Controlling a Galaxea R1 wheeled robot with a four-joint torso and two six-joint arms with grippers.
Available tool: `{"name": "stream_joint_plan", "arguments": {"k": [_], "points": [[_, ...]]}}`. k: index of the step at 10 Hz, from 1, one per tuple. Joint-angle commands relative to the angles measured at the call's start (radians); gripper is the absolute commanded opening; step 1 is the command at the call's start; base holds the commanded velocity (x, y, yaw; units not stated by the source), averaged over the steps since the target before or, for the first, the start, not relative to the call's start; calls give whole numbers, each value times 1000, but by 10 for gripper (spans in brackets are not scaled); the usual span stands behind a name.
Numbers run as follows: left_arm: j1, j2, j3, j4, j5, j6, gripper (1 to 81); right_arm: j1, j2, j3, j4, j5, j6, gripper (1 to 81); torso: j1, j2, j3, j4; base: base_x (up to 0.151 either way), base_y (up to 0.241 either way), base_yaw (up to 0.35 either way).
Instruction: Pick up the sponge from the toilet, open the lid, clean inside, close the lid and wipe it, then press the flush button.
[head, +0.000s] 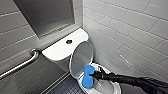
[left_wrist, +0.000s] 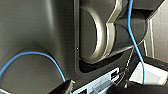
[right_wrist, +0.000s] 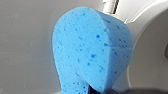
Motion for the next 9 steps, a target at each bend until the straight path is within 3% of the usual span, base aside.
{"name": "stream_joint_plan", "arguments": {"k": [1, 4, 9], "points": [[44, 3, 6, 8, 35, 0, 811, 99, 48, -27, 111, -58, 11, 10, 0, 0, 0, 0, 0, 0, 0], [44, 3, 6, 8, 35, 2, 811, 49, 96, -61, 112, -61, 4, 10, 0, 0, 0, 0, 0, 0, 0], [42, 3, 6, 10, 35, 5, 811, -63, 38, -36, 83, -60, 1, 10, 0, 0, 0, 0, 0, 0, 0]]}}
